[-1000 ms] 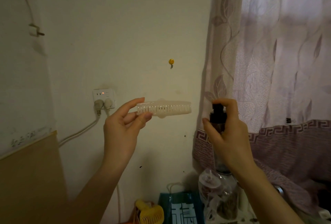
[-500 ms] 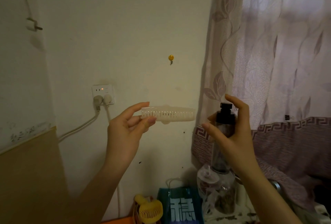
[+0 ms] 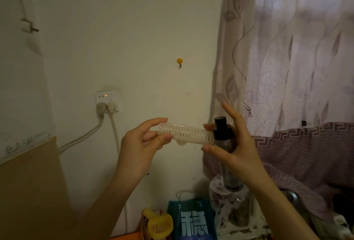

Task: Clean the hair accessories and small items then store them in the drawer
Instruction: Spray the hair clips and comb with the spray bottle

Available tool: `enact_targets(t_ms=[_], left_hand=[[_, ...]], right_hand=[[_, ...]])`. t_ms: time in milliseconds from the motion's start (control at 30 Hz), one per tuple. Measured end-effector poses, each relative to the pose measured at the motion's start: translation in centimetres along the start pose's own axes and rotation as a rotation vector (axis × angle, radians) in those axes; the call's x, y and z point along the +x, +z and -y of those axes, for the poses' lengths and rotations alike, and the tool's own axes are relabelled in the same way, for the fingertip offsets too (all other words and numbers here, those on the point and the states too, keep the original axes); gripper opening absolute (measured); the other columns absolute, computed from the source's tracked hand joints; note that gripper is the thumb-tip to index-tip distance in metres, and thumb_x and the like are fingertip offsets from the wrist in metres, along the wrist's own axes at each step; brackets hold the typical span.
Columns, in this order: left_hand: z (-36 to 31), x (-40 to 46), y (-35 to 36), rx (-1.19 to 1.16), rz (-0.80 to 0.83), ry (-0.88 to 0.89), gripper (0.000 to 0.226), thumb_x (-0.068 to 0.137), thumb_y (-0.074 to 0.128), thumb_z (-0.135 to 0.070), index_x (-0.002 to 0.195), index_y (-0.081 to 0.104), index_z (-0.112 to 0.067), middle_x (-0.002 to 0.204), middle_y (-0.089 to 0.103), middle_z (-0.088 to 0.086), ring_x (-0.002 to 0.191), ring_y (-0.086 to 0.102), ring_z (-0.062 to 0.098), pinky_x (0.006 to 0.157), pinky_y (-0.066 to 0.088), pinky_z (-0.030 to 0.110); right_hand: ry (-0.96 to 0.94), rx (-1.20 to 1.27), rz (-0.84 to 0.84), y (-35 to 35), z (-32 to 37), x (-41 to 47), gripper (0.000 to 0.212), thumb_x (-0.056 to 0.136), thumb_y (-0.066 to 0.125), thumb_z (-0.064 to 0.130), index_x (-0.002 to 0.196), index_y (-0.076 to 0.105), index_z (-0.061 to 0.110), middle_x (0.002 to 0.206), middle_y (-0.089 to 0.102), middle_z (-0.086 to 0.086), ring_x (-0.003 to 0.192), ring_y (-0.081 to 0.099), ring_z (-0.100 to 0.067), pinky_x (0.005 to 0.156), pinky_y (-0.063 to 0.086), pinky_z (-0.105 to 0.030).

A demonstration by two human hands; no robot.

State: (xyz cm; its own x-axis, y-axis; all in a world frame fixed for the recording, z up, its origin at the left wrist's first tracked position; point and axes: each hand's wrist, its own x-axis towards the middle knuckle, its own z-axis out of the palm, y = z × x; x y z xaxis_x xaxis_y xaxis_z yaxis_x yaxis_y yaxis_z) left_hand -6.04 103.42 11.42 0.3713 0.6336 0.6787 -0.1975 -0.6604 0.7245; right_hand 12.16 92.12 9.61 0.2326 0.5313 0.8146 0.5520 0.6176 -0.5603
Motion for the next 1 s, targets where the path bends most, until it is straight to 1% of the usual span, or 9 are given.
enact_targets(t_ms=[67,167,333,467,567,733,800,867,1000], left_hand=[[-0.1,0.1,-0.1,0.003,0.003,-0.001,0.034,0.079,0.069,-0.008,0.104,0.065,-0.031,0.082,0.074,-0.012,0.078,0.072,0.011,0.072,0.057,0.020],[-0.2,0.2,-0.1,0.020,0.011,0.002,0.032,0.079,0.069,-0.009,0.104,0.065,-0.030,0.081,0.075,-0.010,0.076,0.072,0.011,0.072,0.057,0.021],[-0.3,0.7,-0.3,0.058,0.026,0.000,0.033,0.077,0.071,-0.013,0.105,0.066,-0.029,0.080,0.075,-0.003,0.076,0.072,0.012,0.073,0.057,0.022],[-0.3,1.0,-0.2,0.067,0.007,0.006,0.037,0.075,0.073,-0.015,0.108,0.066,-0.030,0.077,0.075,-0.003,0.073,0.072,0.010,0.071,0.055,0.017],[-0.3,1.0,0.1,0.053,-0.010,0.009,0.044,0.068,0.073,-0.026,0.112,0.066,-0.026,0.075,0.074,-0.003,0.072,0.072,0.010,0.072,0.053,0.015],[0.1,1.1,0.3,0.062,-0.024,0.064,0.052,0.059,0.075,-0.033,0.110,0.067,-0.024,0.072,0.071,-0.001,0.071,0.069,0.010,0.075,0.053,0.018],[0.0,1.1,0.4,0.077,-0.012,0.070,0.057,0.056,0.076,-0.032,0.112,0.065,-0.028,0.078,0.069,-0.006,0.070,0.068,0.007,0.072,0.053,0.016],[0.0,1.0,0.4,0.121,0.025,0.082,0.064,0.055,0.077,-0.034,0.117,0.060,-0.033,0.092,0.065,-0.010,0.081,0.066,0.006,0.074,0.053,0.015],[0.7,0.7,0.3,0.172,0.160,0.058,0.080,0.057,0.078,-0.039,0.131,0.048,-0.039,0.123,0.058,-0.013,0.112,0.056,-0.001,0.095,0.046,0.015]], right_hand=[[-0.007,-0.012,-0.004,0.0,-0.3,0.0,0.086,0.071,0.077,0.015,0.142,0.031,0.033,0.116,0.062,0.000,0.111,0.061,-0.008,0.091,0.050,-0.019],[-0.030,-0.057,-0.014,0.1,-0.7,-0.1,0.078,0.076,0.076,0.007,0.139,0.038,0.032,0.109,0.064,0.010,0.109,0.062,-0.012,0.090,0.050,-0.021],[-0.035,-0.086,-0.033,0.3,-0.9,-0.1,0.077,0.076,0.074,-0.004,0.137,0.042,0.029,0.110,0.062,0.014,0.105,0.064,-0.011,0.092,0.050,-0.022],[0.050,0.041,-0.094,0.6,-0.7,-0.4,0.076,0.073,0.073,-0.008,0.133,0.045,0.028,0.107,0.062,0.022,0.100,0.066,-0.013,0.081,0.055,-0.023],[0.163,0.161,-0.152,0.8,-0.8,-0.7,0.074,0.072,0.070,-0.013,0.127,0.048,0.030,0.093,0.070,0.018,0.091,0.067,-0.008,0.069,0.055,-0.020],[0.266,0.314,-0.219,1.1,-1.2,-1.0,0.067,0.070,0.070,-0.009,0.122,0.052,0.031,0.088,0.072,0.014,0.087,0.068,-0.011,0.067,0.056,-0.026],[0.299,0.365,-0.237,1.2,-1.3,-1.1,0.064,0.072,0.067,-0.011,0.120,0.053,0.029,0.085,0.071,0.018,0.083,0.068,-0.008,0.065,0.056,-0.025],[0.340,0.437,-0.263,1.3,-1.3,-1.2,0.062,0.074,0.065,-0.013,0.120,0.055,0.026,0.083,0.071,0.013,0.077,0.068,-0.007,0.062,0.055,-0.022],[0.470,0.646,-0.345,1.9,-1.8,-1.3,0.063,0.073,0.067,-0.008,0.127,0.055,0.022,0.107,0.062,-0.008,0.082,0.065,-0.019,0.057,0.054,-0.021]])
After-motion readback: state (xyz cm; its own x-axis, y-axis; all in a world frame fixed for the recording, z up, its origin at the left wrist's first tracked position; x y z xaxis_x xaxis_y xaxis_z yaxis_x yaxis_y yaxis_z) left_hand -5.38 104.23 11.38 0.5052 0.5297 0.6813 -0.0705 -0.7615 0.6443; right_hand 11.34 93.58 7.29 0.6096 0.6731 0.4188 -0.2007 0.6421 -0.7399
